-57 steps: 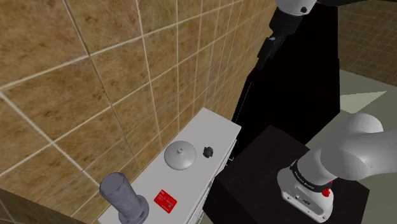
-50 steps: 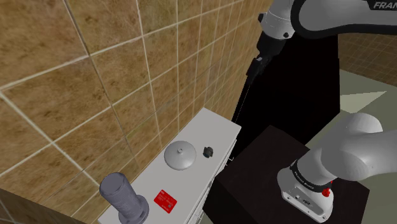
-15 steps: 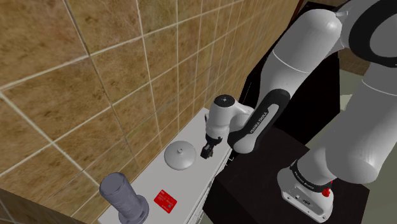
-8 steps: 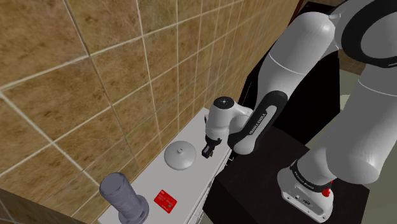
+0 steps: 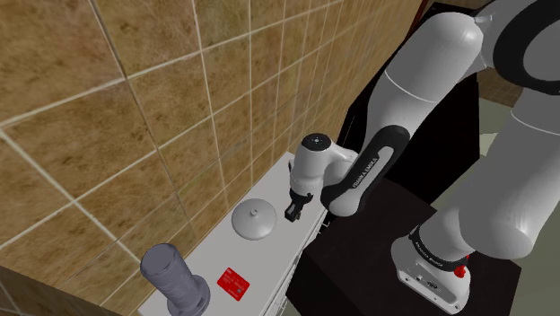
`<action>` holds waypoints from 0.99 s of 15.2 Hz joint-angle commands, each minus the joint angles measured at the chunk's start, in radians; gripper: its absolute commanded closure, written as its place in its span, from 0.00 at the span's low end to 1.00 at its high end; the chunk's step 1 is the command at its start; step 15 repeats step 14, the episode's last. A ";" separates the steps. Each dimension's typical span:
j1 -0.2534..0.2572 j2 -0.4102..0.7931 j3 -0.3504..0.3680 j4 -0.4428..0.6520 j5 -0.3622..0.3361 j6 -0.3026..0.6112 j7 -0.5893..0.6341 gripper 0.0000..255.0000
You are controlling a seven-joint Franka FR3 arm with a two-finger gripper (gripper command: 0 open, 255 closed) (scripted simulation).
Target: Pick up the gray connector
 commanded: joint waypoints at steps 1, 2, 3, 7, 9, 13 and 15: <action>-0.029 -0.042 0.040 -0.011 0.041 -0.031 -0.030 1.00; -0.041 -0.061 0.057 -0.015 0.062 -0.045 -0.045 1.00; -0.052 -0.080 0.073 -0.018 0.085 -0.061 -0.062 1.00; -0.077 -0.158 0.119 -0.028 0.177 -0.124 -0.128 1.00; -0.080 -0.196 0.132 -0.031 0.220 -0.157 -0.158 1.00; -0.075 -0.256 0.139 -0.032 0.275 -0.211 -0.198 1.00; -0.075 -0.256 0.139 -0.032 0.275 -0.211 -0.198 1.00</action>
